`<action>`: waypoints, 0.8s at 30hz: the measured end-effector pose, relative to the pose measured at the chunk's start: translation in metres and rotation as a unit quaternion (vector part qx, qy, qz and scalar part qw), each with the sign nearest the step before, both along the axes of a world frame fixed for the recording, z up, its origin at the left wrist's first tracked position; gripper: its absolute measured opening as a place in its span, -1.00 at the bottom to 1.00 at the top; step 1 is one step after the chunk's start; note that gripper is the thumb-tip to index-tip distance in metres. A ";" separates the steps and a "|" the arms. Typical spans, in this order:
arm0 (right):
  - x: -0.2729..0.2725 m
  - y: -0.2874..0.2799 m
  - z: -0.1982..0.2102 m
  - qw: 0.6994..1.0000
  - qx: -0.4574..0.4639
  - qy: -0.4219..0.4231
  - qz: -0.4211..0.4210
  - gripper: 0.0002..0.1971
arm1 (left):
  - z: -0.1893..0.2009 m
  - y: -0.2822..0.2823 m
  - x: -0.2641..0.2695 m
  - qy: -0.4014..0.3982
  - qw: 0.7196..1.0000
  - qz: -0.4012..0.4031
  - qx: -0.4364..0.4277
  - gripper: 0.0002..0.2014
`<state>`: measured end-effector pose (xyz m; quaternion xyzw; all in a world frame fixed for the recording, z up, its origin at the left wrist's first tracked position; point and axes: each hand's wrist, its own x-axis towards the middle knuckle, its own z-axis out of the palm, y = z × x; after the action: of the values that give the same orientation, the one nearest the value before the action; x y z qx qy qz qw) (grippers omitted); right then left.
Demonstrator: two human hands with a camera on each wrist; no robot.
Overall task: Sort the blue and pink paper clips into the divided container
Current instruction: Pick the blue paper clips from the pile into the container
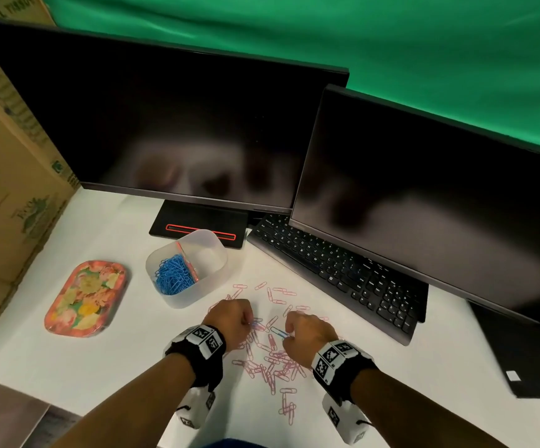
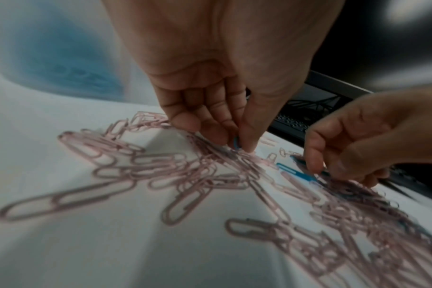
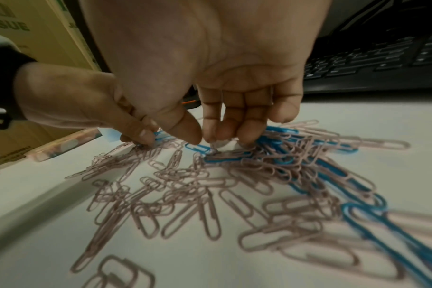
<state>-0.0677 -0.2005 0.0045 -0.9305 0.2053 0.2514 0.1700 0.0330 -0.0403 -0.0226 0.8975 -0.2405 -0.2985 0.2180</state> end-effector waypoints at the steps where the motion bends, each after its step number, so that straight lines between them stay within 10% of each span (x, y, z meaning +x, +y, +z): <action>1: 0.001 0.001 0.001 1.000 -0.014 -0.005 0.014 -0.79 | 0.000 0.000 0.000 0.013 1.000 0.012 -0.017 -0.80; 16: 0.015 0.017 -0.005 0.999 0.017 0.001 0.034 -0.53 | 0.002 -0.004 -0.008 0.154 0.950 0.196 -0.188 -0.77; 24: -0.003 -0.004 -0.011 0.980 0.126 -0.128 -0.088 -0.81 | 0.008 -0.022 -0.011 0.239 0.912 0.234 -0.238 -0.78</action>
<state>-0.0707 -0.2040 -0.0065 -0.9042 0.2295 0.1379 0.3327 0.0220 -0.0626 -0.0143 0.7516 -0.0280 -0.3787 0.5394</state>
